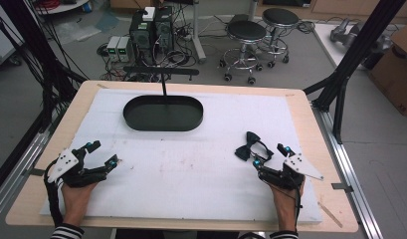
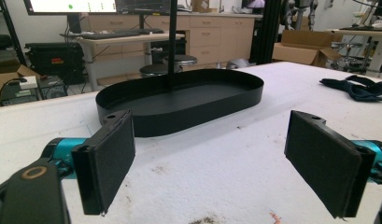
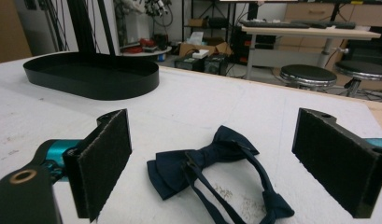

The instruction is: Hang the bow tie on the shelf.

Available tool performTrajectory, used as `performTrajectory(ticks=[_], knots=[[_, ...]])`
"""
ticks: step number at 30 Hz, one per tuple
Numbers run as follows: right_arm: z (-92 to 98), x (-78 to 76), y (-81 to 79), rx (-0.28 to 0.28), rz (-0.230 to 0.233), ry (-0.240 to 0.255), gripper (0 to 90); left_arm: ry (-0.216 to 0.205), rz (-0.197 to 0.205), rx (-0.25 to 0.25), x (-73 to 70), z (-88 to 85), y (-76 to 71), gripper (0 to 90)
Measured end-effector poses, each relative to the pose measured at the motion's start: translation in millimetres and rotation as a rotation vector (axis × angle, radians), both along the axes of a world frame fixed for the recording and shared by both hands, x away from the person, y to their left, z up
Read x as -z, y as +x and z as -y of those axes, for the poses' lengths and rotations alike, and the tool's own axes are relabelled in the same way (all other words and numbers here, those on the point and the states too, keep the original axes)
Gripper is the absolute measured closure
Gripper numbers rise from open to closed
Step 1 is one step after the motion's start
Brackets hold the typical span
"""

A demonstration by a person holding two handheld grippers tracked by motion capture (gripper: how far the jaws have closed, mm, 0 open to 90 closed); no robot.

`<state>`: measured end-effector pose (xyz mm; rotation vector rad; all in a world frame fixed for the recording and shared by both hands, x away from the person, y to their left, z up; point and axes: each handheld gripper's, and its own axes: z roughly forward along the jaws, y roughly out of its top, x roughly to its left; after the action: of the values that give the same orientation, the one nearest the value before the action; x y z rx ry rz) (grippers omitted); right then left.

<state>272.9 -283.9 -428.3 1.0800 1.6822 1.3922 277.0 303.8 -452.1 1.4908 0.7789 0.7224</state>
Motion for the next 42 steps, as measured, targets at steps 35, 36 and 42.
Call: performTrajectory(ticks=[35, 36, 42], knots=[[-50.5, -46.0, 82.9, -0.011, -0.479, -0.199, 28.4, -0.007, -0.005, -0.002, 0.0, -0.5, 0.5, 16.8], [-52.0, -45.8, 85.8, -0.016, -0.508, -0.206, 28.5, -0.006, -0.005, -0.002, -0.1, -0.6, 0.6, 16.8], [-60.0, -40.1, 99.6, 0.014, -0.662, -0.235, 32.3, -0.006, -0.005, -0.001, -0.1, -0.7, 0.6, 16.8]])
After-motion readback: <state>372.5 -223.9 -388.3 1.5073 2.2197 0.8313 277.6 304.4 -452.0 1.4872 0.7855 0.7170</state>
